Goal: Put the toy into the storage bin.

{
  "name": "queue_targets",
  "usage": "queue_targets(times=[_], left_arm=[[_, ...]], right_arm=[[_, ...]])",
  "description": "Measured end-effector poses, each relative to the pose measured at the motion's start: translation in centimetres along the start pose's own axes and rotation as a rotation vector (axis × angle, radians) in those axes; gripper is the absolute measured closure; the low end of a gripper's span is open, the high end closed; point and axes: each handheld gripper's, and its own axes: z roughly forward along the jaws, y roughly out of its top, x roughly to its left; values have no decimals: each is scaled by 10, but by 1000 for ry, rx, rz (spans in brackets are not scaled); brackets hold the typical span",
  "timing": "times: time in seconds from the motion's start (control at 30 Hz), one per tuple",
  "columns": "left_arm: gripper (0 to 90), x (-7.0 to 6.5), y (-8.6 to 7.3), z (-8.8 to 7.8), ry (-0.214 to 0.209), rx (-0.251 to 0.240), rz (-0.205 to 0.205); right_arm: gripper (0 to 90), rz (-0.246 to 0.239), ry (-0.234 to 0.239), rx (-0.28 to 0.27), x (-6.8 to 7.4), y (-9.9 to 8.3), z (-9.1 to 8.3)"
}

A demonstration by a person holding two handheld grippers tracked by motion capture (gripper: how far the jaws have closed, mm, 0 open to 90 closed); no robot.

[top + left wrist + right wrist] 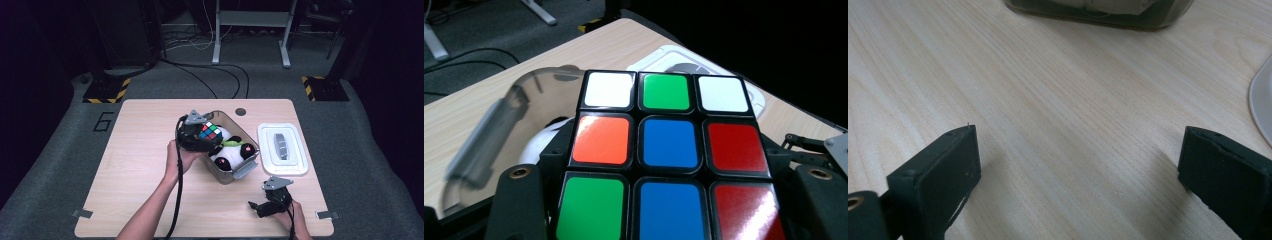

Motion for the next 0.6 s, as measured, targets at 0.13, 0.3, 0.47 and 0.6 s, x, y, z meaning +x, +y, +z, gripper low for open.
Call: queue_targets(times=[0.13, 0.3, 0.47, 0.6], left_arm=[[334, -12, 0, 18, -11, 14, -9], [334, -23, 1, 41, -24, 56, 11], [334, -28, 1, 54, -24, 96, 26], [334, -36, -5, 63, -31, 129, 54]], right_arm=[[30, -2, 1, 0, 0, 0, 0], [39, -6, -1, -7, 0, 0, 0], [43, -6, 4, -7, 0, 0, 0], [46, -6, 3, -8, 0, 0, 0]])
